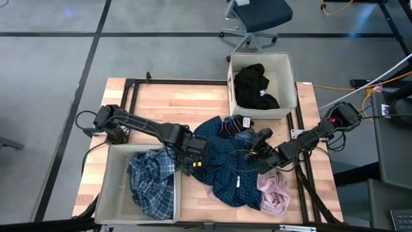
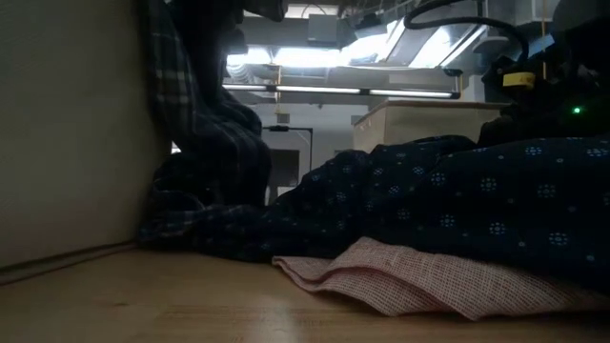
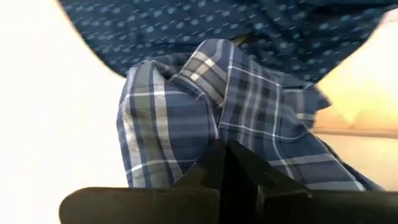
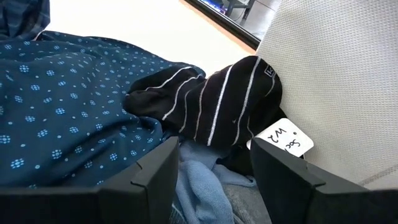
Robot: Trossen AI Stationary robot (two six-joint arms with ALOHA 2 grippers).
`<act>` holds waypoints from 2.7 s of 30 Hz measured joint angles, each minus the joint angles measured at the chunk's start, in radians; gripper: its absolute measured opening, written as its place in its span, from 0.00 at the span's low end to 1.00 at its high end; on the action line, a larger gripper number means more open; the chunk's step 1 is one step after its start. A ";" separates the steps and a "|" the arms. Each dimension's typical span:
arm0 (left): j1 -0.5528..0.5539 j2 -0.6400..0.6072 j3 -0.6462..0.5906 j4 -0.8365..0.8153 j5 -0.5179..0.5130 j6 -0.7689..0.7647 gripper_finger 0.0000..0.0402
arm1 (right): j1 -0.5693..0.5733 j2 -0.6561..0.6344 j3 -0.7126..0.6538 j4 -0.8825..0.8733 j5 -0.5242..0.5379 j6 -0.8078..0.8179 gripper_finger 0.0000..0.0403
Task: Sort clothes
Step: Put the blue pants into the bottom laundry organizer
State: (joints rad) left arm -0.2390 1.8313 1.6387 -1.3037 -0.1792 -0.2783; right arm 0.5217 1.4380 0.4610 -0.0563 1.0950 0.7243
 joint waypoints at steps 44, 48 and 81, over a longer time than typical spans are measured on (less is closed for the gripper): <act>-0.629 -0.322 0.220 -0.266 -0.464 -0.846 0.00 | 0.000 0.000 0.000 0.006 -0.015 0.001 0.50; -0.691 -0.320 0.077 -0.267 -0.347 -1.072 0.00 | 0.000 0.000 0.000 0.006 -0.014 0.001 0.50; -0.695 -0.334 -0.658 0.130 0.346 -1.264 0.27 | 0.000 0.000 0.000 0.054 -0.015 -0.026 0.50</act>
State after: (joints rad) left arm -0.9337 1.4975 0.9803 -1.1737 0.1670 -1.5425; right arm 0.5217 1.4380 0.4610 -0.0021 1.0804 0.6979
